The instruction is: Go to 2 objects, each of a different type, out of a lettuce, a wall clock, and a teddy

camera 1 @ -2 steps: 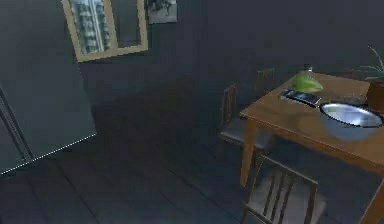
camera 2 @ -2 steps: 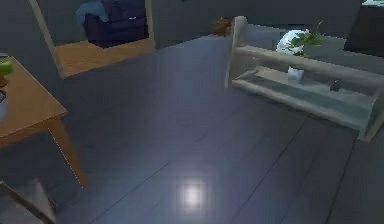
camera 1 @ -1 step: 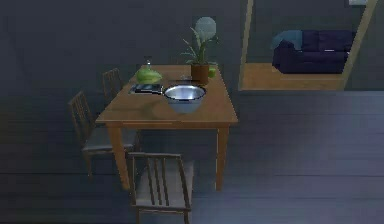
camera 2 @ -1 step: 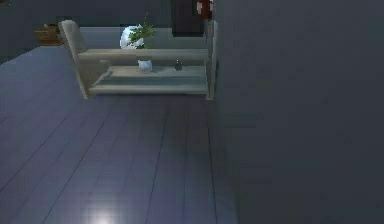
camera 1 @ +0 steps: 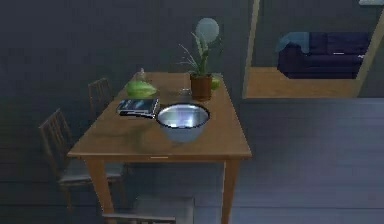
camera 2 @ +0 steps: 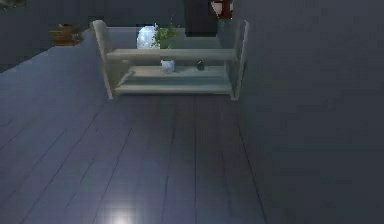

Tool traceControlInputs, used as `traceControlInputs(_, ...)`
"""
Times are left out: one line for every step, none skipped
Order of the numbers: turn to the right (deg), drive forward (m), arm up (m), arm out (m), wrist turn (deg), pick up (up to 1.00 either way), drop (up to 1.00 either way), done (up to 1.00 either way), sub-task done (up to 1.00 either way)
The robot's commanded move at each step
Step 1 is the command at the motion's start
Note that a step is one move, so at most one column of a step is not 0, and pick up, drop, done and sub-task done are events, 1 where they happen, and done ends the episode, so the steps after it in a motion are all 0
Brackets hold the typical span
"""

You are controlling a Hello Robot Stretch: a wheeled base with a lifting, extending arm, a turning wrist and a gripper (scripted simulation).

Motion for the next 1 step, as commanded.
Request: traceControlInputs(-45.0, 0.00, 0.00, 0.00, 0.0, 0.00, 0.00, 0.00, 0.00)
